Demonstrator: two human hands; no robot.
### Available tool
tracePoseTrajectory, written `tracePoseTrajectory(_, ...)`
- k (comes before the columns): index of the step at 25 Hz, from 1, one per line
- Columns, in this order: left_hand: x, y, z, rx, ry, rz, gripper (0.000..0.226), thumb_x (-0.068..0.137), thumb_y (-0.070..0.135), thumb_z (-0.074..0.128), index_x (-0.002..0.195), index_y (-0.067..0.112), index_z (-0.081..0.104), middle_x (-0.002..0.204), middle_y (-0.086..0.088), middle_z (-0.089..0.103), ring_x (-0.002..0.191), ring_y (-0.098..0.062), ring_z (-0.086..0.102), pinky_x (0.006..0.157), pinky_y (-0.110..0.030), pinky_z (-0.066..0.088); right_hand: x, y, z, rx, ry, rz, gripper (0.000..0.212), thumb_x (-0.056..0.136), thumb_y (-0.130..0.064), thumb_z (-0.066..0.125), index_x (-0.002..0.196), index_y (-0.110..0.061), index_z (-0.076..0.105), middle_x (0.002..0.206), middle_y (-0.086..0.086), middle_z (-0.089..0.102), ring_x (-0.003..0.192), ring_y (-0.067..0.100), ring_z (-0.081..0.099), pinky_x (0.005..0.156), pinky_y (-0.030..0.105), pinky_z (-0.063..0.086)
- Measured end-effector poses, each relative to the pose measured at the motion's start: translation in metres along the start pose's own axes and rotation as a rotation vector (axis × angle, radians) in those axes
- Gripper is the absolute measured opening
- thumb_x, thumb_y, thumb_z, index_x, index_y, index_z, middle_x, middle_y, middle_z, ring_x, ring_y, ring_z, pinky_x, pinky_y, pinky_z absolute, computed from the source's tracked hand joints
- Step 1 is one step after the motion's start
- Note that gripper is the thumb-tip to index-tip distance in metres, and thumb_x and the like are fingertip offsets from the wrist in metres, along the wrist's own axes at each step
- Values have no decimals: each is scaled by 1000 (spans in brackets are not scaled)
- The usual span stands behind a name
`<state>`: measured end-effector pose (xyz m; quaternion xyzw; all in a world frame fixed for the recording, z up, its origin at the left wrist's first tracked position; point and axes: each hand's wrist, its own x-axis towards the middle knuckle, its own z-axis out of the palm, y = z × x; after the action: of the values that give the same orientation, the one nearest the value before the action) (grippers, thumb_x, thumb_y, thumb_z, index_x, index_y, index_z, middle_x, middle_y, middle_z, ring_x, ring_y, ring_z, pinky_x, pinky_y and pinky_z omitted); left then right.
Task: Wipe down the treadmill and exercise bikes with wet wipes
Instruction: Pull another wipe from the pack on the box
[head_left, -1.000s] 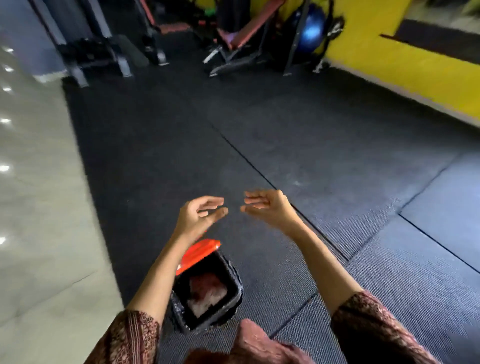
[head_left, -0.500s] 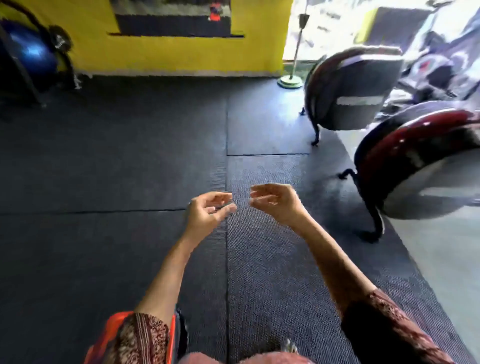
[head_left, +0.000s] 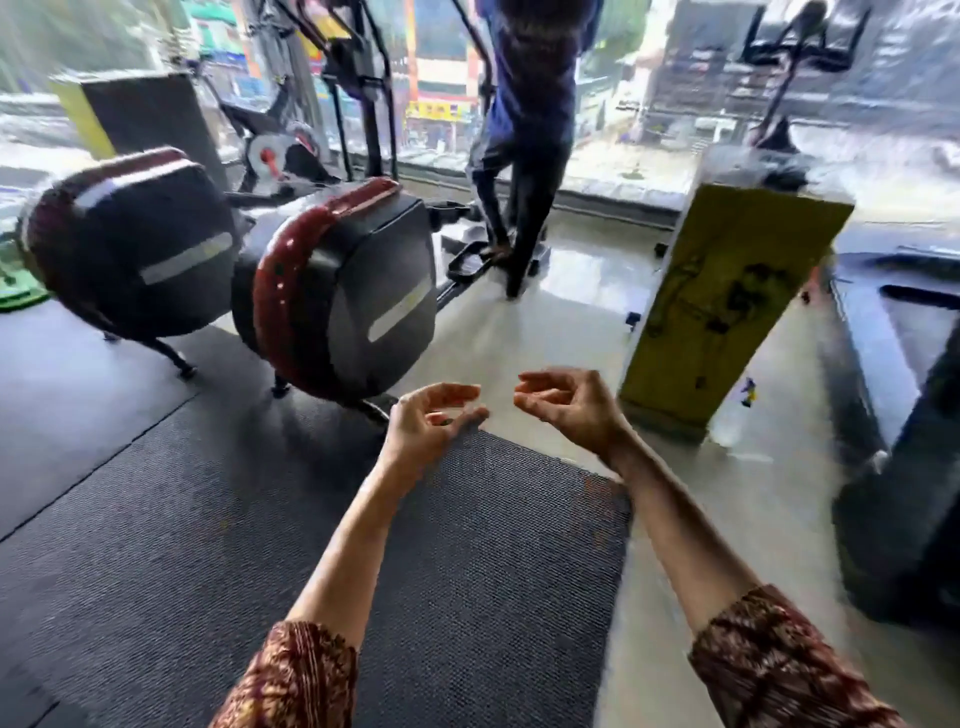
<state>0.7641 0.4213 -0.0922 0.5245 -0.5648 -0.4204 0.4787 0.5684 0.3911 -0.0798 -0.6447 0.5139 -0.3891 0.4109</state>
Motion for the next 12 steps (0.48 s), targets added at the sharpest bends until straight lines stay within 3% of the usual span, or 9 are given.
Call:
tracePoseTrajectory(4,51,15,143,-39,-224,74,27,62,36,77,87,29,70,85,8,72,83,-11,66,83,-29,51,-14,52,-135,-63,217,47,28,80,-8,74,106,1,68,97,12,71,76,9,64,72,16,53)
tracePoseTrajectory(8,86,29,263,-87,-436,103,22,71,19,82,86,28,68,81,17,70,77,7,63,78,-21,49,-31,102,-235,-98,385,104,25,80,-9,75,104,-2,70,96,10,72,75,10,65,74,25,55)
tracePoseTrajectory(12,128,28,354,-88,-592,141,24,71,23,82,90,25,68,76,24,70,77,10,63,76,-12,48,-31,144,-302,-74,485,182,28,81,-6,73,108,0,69,95,9,70,74,9,65,74,23,56)
